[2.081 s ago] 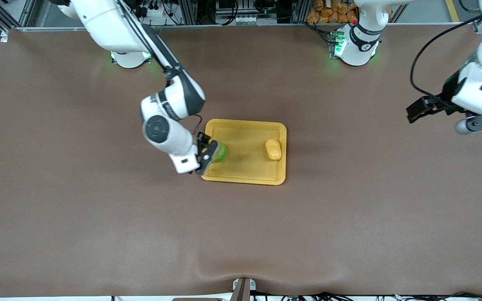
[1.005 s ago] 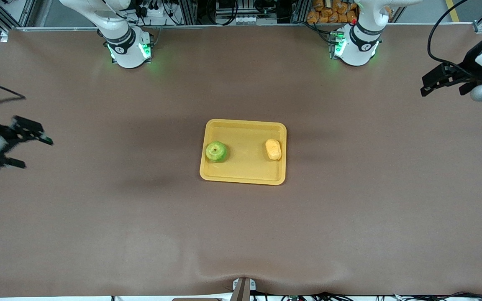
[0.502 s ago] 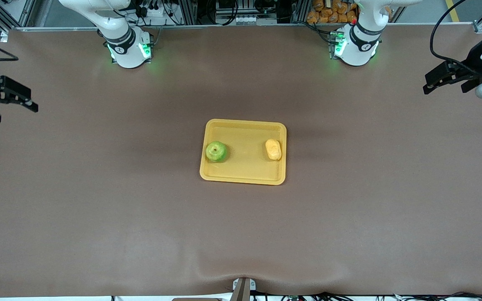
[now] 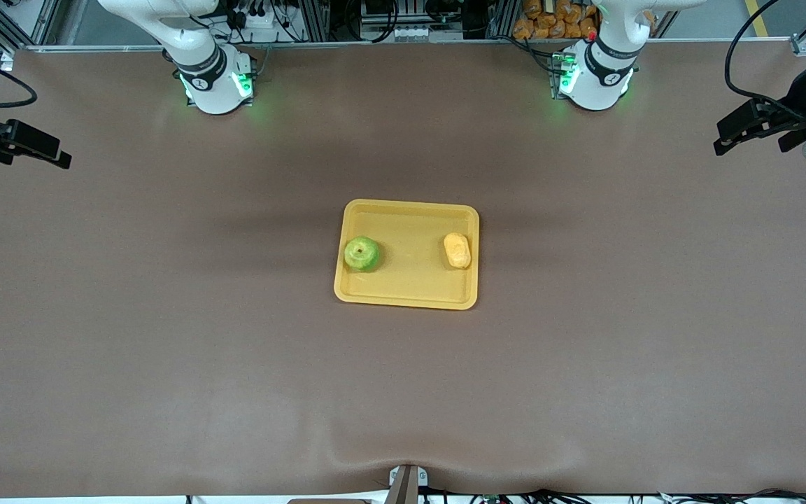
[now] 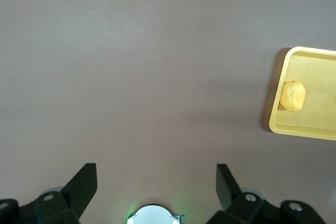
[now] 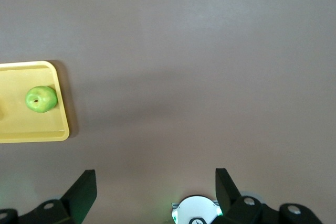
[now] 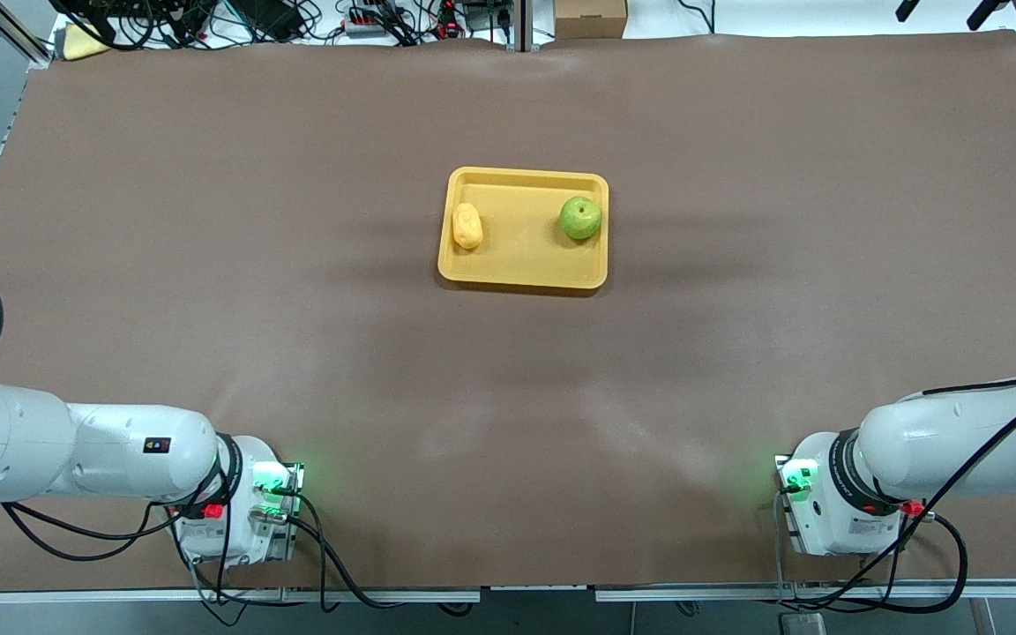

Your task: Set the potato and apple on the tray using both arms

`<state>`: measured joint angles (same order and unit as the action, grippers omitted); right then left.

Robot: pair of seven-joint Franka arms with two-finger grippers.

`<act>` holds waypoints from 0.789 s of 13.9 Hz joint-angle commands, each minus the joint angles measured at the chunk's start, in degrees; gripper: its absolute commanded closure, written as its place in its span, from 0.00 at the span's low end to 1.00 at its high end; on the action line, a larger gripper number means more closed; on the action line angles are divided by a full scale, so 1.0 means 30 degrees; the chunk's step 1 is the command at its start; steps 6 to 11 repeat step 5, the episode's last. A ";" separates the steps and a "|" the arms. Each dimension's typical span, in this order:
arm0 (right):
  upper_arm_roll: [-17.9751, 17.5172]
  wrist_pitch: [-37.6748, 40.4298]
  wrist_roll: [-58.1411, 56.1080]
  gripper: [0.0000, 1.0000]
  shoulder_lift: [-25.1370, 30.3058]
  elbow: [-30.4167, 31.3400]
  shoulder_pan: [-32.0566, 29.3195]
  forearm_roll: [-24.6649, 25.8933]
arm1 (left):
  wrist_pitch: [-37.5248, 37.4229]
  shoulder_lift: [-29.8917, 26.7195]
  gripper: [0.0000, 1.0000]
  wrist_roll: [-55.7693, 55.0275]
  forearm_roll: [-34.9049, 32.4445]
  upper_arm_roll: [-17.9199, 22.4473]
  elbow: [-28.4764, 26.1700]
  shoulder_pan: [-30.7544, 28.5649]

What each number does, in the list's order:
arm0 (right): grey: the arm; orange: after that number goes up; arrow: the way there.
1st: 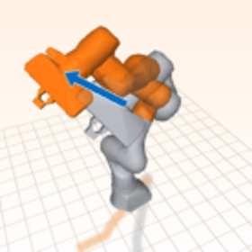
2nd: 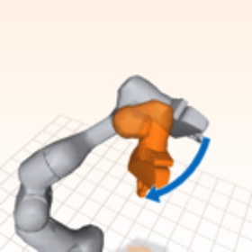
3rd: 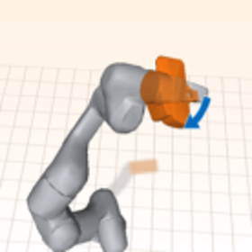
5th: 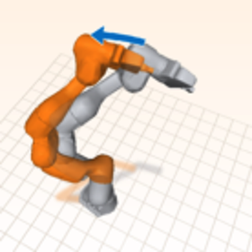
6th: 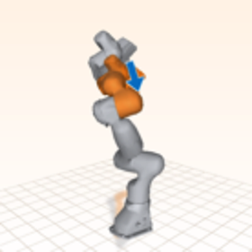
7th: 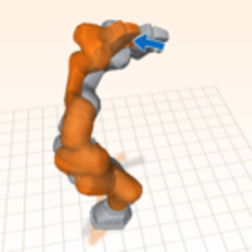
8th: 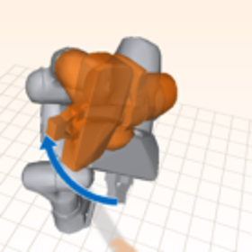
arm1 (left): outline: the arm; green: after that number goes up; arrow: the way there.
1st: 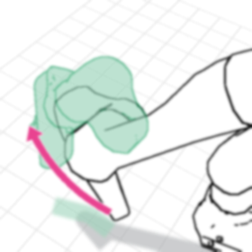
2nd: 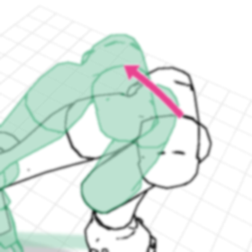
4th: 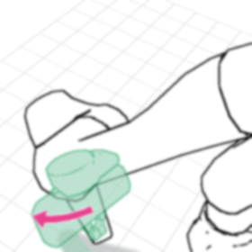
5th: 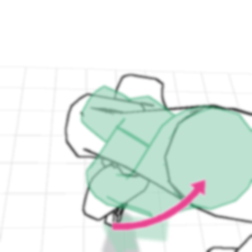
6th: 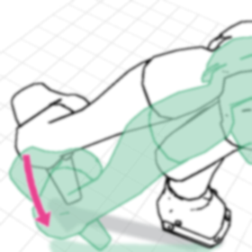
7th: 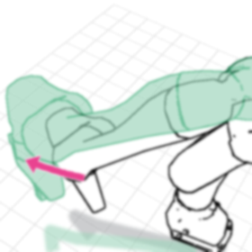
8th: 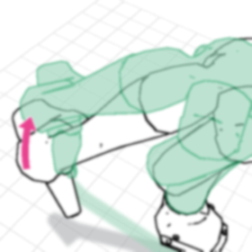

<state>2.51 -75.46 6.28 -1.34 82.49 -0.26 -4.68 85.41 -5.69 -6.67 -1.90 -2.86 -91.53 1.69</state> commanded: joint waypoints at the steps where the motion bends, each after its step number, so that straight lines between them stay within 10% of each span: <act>1: 0.0160 0.0016 0.0368 0.00 0.0829 0.0599 -0.0001 0.0593 | -0.0520 0.0111 0.00 0.0202 -0.0363 0.0073 0.0452 0.0051; 11: -0.0045 -0.0189 0.0368 0.00 0.0829 0.0482 0.0202 0.1031 | -0.0520 0.0111 0.00 0.0172 -0.0393 0.0073 0.0423 0.0051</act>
